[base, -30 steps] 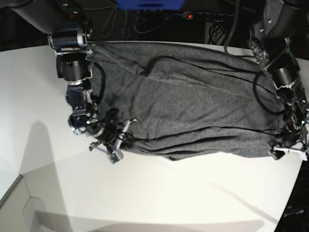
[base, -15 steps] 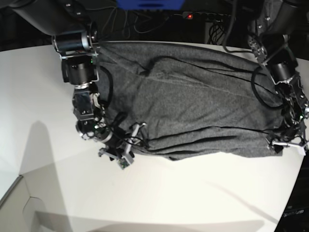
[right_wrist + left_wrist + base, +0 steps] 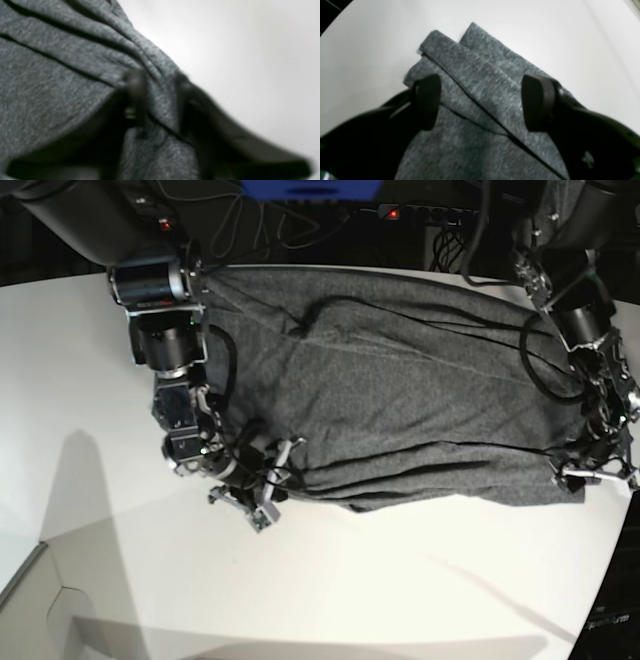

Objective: Layout the t-shirt on the table in an organized manner, then fold the t-shirt properly
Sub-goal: 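Grasp the grey shirt's side edges near the hem with both grippers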

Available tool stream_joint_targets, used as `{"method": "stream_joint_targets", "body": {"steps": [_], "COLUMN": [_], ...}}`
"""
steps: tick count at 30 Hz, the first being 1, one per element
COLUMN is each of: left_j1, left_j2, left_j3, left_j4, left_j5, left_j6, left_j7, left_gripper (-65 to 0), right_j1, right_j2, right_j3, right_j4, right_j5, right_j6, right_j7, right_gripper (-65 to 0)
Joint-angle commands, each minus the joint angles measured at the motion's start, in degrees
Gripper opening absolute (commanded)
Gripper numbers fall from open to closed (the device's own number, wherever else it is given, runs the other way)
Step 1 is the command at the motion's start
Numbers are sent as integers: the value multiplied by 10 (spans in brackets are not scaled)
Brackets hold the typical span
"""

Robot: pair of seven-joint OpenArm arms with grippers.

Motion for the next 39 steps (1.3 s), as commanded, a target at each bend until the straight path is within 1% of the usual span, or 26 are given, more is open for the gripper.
{"method": "stream_joint_targets", "body": {"steps": [1,2,3,7,9,15,19,21,25,29,31,34,35,37,39], "left_j1": [-16,-16,-16,-17,-17,-17,-17,-17,-17,-17,-16,-16,-16,-16,-16], "left_j2": [-11,-10,-10,-10,-10,-10,-10,-11,-10,-9,-9,-9,-9,-9,-9], "left_j3": [-1,-1,-1,1,0,-1,-1,-1,-1,-1,-1,-1,-1,-1,-1], "left_j4": [8,7,7,7,7,7,7,7,7,8,8,8,8,8,8], "left_j5": [-5,-5,-5,-5,-5,-5,-5,-5,-5,-5,-5,-5,-5,-5,-5], "left_j6": [-5,-5,-5,-5,-5,-5,-5,-5,-5,-5,-5,-5,-5,-5,-5], "left_j7": [-12,-12,-12,-12,-12,-12,-12,-12,-12,-12,-12,-12,-12,-11,-11], "left_gripper": [-165,-165,-165,-165,-165,-165,-165,-165,-165,-165,-165,-165,-165,-165,-165], "right_j1": [19,19,19,18,9,-84,-146,-163,-162,-135,-112,-67,-55,-35,-16], "right_j2": [1,1,1,1,1,11,22,23,22,18,12,0,-2,-7,-19], "right_j3": [1,1,1,1,1,1,1,1,1,1,1,1,1,1,1], "right_j4": [9,9,9,13,42,210,283,289,289,286,271,228,212,181,148], "right_j5": [10,10,10,10,10,10,10,10,10,10,10,10,10,10,10], "right_j6": [-1,-1,-1,-1,-1,-1,0,0,0,-1,-1,-1,-1,-1,-1], "right_j7": [14,14,14,12,11,9,9,9,9,1,-33,-72,-77,-77,-77], "right_gripper": [-569,-620,-650,-650,-650,-650,-650,-650,-650,-650,-607,-502,-462,-403,-355]}}
